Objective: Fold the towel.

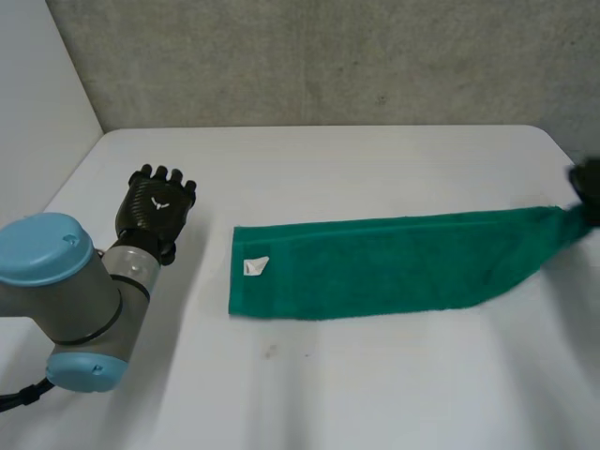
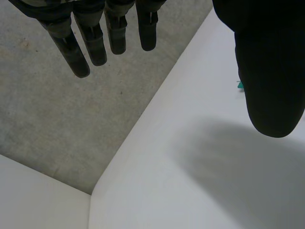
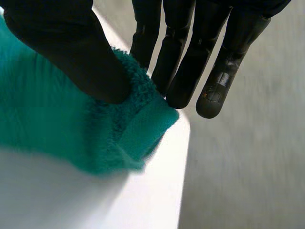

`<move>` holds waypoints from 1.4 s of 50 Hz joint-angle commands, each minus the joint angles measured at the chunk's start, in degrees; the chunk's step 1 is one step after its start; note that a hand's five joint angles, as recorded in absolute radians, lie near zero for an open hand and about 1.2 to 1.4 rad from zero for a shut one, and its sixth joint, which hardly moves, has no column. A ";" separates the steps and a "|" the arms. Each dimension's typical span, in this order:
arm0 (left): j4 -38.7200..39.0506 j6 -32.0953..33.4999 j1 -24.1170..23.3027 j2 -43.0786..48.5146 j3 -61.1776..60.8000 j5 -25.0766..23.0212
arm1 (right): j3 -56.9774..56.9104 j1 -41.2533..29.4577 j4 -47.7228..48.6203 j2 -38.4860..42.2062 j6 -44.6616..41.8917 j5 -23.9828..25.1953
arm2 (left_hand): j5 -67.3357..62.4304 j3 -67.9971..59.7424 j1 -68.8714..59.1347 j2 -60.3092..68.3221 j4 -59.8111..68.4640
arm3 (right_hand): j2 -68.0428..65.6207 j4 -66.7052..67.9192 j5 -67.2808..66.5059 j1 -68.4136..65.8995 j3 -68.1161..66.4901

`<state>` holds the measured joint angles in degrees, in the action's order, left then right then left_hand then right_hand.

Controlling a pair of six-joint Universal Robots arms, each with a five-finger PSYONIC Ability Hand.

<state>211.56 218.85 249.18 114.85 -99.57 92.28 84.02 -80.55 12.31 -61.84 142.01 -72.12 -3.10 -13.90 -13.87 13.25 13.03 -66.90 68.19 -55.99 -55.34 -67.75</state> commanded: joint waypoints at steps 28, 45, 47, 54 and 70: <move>0.17 0.00 -0.53 -2.08 -1.06 -0.08 | -18.45 -50.85 -3.44 14.39 0.80 4.29 | 1.38 2.17 2.14 -1.52 -1.30 | 56.90 -58.19 55.99 45.34 57.75; 0.17 0.00 -5.36 -3.58 0.35 -0.08 | -0.10 -33.28 -10.91 1.54 18.04 -2.68 | 1.38 2.17 2.14 -1.52 -1.30 | 56.90 -58.19 55.99 45.34 57.75; 0.17 0.00 -5.89 -3.58 0.35 -0.08 | 2.89 -30.65 -10.30 1.72 17.34 -2.50 | 1.38 2.17 2.14 -1.52 -1.30 | 56.90 -58.19 55.99 45.34 57.75; 0.17 0.00 -6.60 -3.49 0.17 0.01 | 7.47 -27.47 -4.76 2.42 16.01 -2.32 | 1.38 2.17 2.14 -1.52 -1.30 | 25.41 -26.70 24.50 13.85 26.27; -0.10 -0.96 -6.25 -6.74 -0.80 0.18 | 2.12 -30.18 -1.85 2.16 16.89 -2.85 | 1.37 2.17 2.14 -1.52 -1.30 | -13.10 11.81 -14.01 -24.66 -12.25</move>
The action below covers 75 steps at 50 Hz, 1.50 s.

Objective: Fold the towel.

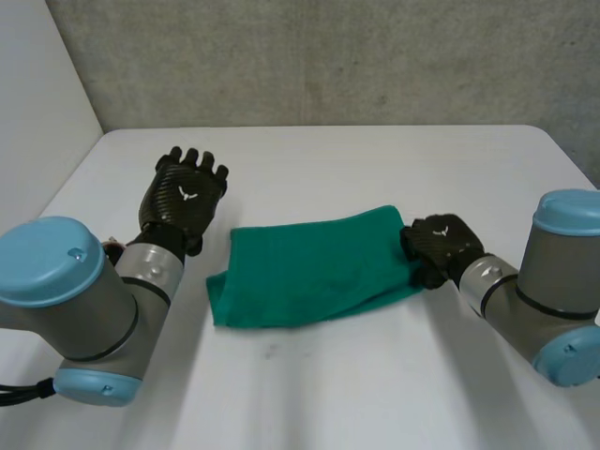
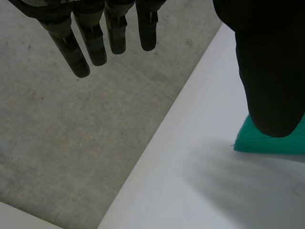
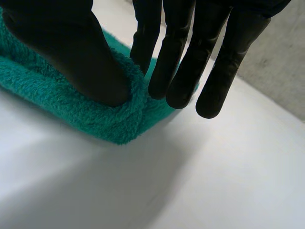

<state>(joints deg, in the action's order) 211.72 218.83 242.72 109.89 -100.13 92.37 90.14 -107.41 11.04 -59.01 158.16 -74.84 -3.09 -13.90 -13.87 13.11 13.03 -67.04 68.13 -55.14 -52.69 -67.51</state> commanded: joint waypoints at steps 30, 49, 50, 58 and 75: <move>-0.87 -9.74 1.71 -5.21 1.08 3.52 | -28.80 -30.76 -8.93 12.79 1.96 -7.85 | 1.87 2.67 2.64 -1.88 -1.80 | 53.05 -54.14 51.15 38.70 53.52; -22.39 -34.16 -0.84 3.13 8.11 2.73 | -32.74 -22.41 -18.85 16.45 13.75 -5.49 | 1.54 2.34 2.31 -1.55 -1.47 | 57.04 -58.13 55.14 42.69 57.51; -25.27 -36.61 -0.84 4.88 9.07 2.21 | -33.27 -22.41 -19.65 17.43 13.75 -5.58 | 1.37 2.17 2.14 -1.38 -1.30 | 57.04 -58.13 55.14 42.69 57.51; -33.03 -39.89 -0.23 8.94 11.28 1.06 | -35.47 -21.36 -24.31 19.55 12.09 -5.85 | 0.69 1.50 1.47 -0.71 -0.63 | 57.04 -58.13 55.14 42.69 57.51; -33.30 -32.95 0.04 -1.05 14.16 1.06 | -31.79 -16.35 -18.53 1.02 14.27 -14.53 | 1.53 2.34 2.30 -1.54 -1.47 | 57.04 -58.13 55.14 42.69 57.51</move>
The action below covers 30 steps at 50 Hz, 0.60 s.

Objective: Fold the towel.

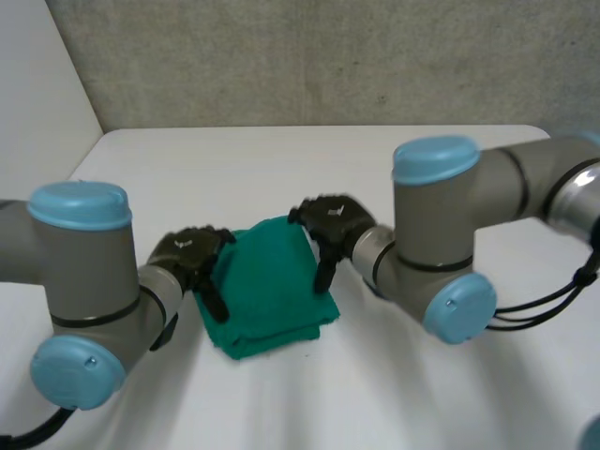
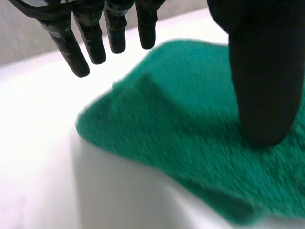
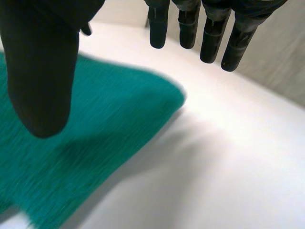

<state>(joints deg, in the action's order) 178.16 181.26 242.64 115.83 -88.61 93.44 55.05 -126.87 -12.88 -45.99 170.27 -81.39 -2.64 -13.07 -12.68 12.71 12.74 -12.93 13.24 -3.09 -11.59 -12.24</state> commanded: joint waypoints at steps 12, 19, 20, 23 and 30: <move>-4.84 4.02 6.09 -21.25 13.29 0.25 | 13.32 13.05 10.95 -31.26 2.88 -17.66 | 2.59 3.02 2.63 -2.66 -2.69 | 2.93 -3.24 3.09 1.59 2.24; -8.27 -0.11 6.53 -23.54 14.17 0.08 | 17.72 16.31 9.45 -35.74 2.70 -16.52 | 2.59 3.02 2.63 -2.66 -2.69 | 2.93 -3.24 3.09 1.59 2.24; -8.27 -0.38 6.53 -23.54 14.17 0.08 | 17.81 16.31 9.36 -35.84 2.70 -15.99 | 2.59 3.02 2.63 -2.66 -2.69 | 2.93 -3.24 3.09 1.59 2.24; -8.27 -0.47 6.44 -23.89 14.17 0.08 | 17.46 16.48 8.75 -35.92 2.61 -14.41 | 2.59 3.02 2.63 -2.66 -2.69 | 2.93 -3.24 3.09 1.59 2.24; -8.27 -0.55 6.00 -24.33 13.91 0.16 | 17.45 16.48 7.60 -35.93 2.79 -10.99 | 2.59 3.02 2.63 -2.66 -2.69 | 2.93 -3.24 3.09 1.59 2.24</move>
<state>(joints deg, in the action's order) 169.70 180.68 249.10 91.68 -74.34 93.55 72.62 -110.16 -4.40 -82.24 173.00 -95.40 -2.63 -11.99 -11.82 11.83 11.80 -12.93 13.24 -3.08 -11.59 -11.95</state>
